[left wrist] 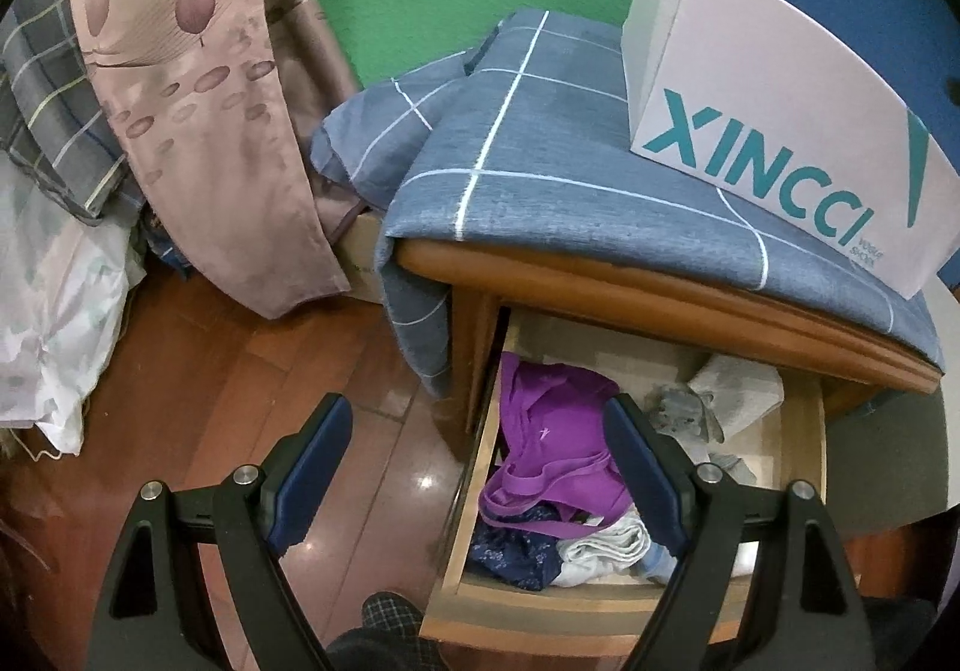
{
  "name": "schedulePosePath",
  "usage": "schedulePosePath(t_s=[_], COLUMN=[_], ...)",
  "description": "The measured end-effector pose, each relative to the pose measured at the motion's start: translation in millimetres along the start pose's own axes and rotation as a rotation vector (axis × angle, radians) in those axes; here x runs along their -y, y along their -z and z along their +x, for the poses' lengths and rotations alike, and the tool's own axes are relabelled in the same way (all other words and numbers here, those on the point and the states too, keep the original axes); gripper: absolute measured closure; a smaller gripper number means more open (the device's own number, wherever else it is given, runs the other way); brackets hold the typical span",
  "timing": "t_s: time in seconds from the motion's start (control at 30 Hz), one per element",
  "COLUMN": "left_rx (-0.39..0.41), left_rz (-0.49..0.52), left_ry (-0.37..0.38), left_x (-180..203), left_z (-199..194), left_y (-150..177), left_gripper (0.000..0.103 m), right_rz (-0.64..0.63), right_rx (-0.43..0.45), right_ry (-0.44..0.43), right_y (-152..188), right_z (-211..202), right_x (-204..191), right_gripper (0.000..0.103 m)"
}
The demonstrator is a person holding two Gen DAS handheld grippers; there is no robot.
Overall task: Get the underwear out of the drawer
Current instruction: 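Move the right tool back down into the drawer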
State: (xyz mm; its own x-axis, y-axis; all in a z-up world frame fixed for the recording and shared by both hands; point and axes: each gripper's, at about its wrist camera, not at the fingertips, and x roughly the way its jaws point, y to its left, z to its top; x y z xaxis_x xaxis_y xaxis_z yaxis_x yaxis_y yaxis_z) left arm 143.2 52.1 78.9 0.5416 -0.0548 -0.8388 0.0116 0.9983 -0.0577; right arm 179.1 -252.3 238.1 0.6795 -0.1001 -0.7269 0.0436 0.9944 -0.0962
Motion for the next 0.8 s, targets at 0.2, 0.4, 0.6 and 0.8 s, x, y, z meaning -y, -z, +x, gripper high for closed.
schedulePosePath(t_s=[0.2,0.4,0.6,0.8], left_rx=[0.005,-0.007,-0.023,-0.033], left_rz=[0.017,0.051,0.050,0.053], left_ry=[0.005,0.008,0.012,0.004], left_x=[-0.1,8.4,9.0,8.5], left_z=[-4.6,-3.2,1.0,4.5], left_y=[1.7,4.1,5.3,5.4], left_gripper=[0.020,0.020,0.020,0.020], right_rz=[-0.111,-0.195,-0.230,-0.259], right_rx=[-0.062,-0.239,-0.389,-0.470], right_ry=[-0.086,-0.131,-0.160,-0.186], right_y=[68.8,156.4,211.1,229.4], right_z=[-38.6,-14.8,52.5,117.6], right_x=[-17.0,-40.7,-58.6,-68.9], right_gripper=[0.047,0.047,0.047,0.047])
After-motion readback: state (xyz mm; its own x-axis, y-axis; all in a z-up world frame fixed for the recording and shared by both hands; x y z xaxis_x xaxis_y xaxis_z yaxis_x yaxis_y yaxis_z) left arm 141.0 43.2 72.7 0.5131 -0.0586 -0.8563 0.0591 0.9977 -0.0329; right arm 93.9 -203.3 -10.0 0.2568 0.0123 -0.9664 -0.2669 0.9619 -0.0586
